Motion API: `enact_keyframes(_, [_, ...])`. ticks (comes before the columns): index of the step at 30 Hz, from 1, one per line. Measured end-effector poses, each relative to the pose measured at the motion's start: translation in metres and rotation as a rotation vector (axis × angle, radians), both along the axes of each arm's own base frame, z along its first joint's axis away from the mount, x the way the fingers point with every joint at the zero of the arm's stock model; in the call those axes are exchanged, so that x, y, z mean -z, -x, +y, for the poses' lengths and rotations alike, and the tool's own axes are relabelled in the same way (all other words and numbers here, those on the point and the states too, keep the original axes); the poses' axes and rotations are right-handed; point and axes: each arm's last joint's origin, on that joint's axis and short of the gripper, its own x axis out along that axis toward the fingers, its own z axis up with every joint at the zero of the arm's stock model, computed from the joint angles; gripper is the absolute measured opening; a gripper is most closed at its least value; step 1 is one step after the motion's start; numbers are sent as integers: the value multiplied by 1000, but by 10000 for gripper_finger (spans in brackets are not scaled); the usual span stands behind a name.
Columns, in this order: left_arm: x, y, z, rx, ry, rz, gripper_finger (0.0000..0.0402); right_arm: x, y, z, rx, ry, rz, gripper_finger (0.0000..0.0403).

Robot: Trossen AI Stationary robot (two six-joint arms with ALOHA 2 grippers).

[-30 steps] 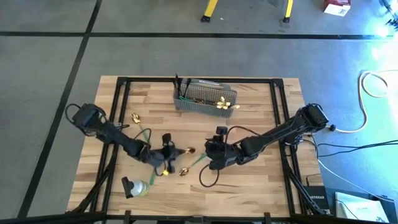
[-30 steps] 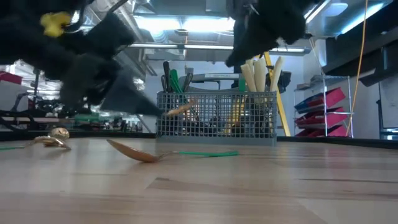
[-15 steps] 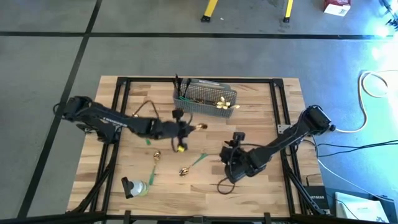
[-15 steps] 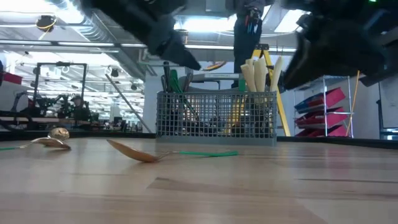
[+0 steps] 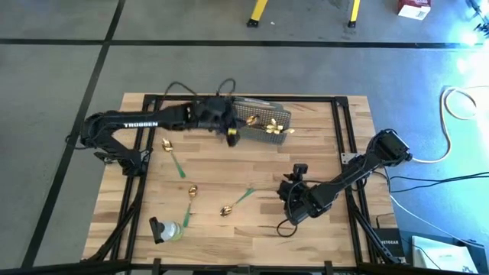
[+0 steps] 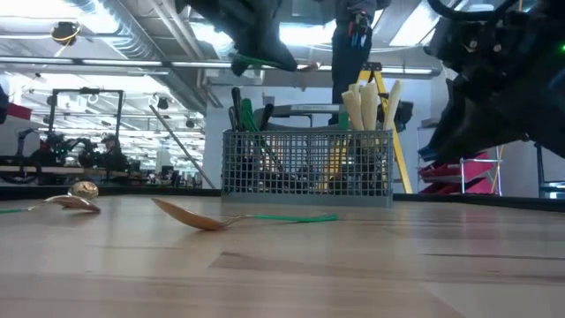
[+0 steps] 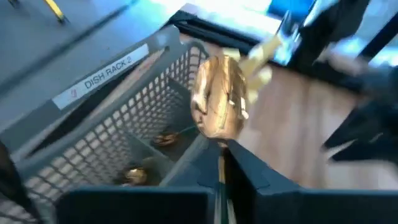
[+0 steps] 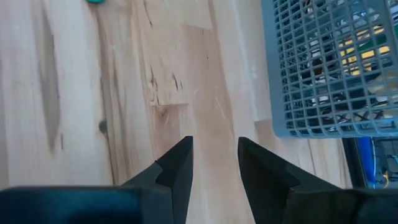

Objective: Sort silverware
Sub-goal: Put the green spoon into the gray organizer

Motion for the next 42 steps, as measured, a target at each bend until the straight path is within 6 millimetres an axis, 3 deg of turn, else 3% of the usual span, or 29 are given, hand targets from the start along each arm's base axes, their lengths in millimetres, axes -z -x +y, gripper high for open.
enact_keyframes(5, [5, -14, 21, 136, 312, -41, 0, 0, -1, 1, -7, -3, -5, 111])
enact_keyframes(14, [23, -50, 35, 34, 403, 76, 0, -16, -20, 6, -81, 227, -251, 111])
enact_keyframes(21, [18, -57, 38, -47, 518, 36, 0, -26, -49, -7, -307, 481, -60, 111])
enact_keyframes(24, [16, -56, 37, -55, 531, 27, 0, -38, -60, -13, -420, 430, -73, 111])
enact_keyframes(27, [15, -57, 35, -82, 535, 18, 0, -54, -72, -23, -545, 339, -162, 111])
enact_keyframes(34, [15, -61, 23, -65, 540, 23, 0, -82, -88, -66, -588, 407, -247, 111])
enact_keyframes(37, [15, -62, 18, -63, 553, 26, 0, -81, -91, -82, -601, 478, -179, 111])
enact_keyframes(42, [13, -59, 24, -72, 579, 13, 0, -81, -91, -91, -562, 660, -28, 111])
